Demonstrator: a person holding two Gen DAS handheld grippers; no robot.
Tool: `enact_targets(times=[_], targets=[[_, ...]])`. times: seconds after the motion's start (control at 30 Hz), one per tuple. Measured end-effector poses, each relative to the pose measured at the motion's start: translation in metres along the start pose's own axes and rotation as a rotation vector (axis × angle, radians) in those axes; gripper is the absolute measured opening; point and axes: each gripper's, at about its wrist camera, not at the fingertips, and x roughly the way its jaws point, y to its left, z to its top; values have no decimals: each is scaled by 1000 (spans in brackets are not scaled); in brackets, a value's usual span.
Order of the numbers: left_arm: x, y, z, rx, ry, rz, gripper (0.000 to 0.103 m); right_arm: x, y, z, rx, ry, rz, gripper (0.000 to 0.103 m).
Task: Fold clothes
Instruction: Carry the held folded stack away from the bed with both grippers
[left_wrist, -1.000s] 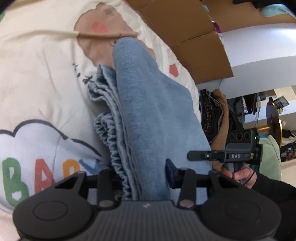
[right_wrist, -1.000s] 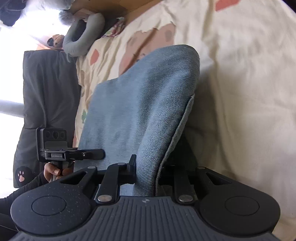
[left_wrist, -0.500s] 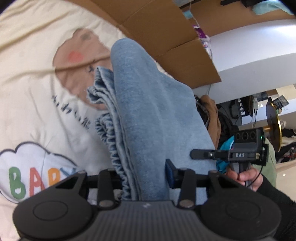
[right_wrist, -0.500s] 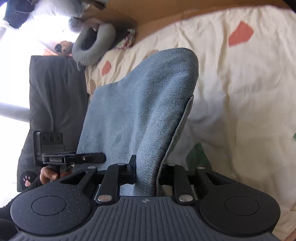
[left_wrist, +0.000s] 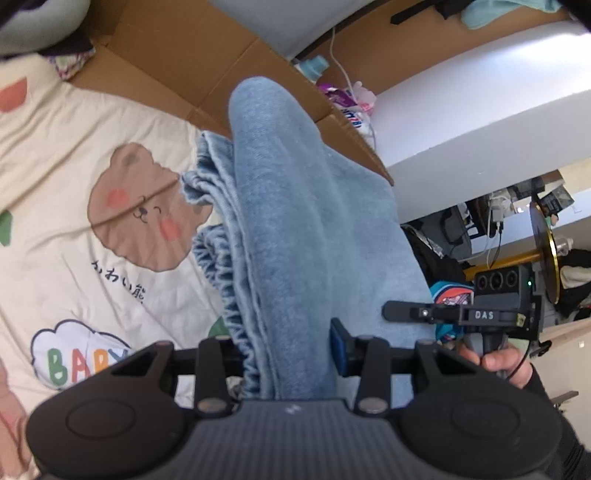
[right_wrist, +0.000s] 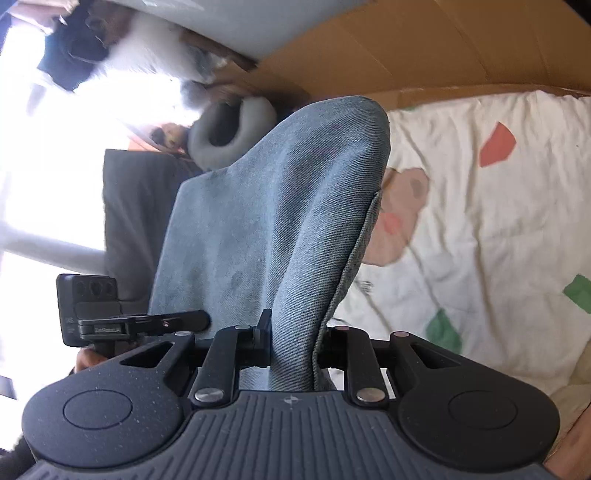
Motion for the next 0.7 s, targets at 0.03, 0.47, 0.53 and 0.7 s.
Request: enact_targets(times=[0.03,0.47,0.53,0.7], targets=[[-7,-10,2,9,-6,7,42,-7,7,2,4,-6,4,19],[-82,-116,12,63,-93,34,42,-102,104,14,-22,-93,7,20],[-89,-129,12,76,-101,37,42,-115,117,13,-39,-116,-1,19],[-96,-164,13,129,-130,41,42,-153,132,13,-66,-177,-7,19]])
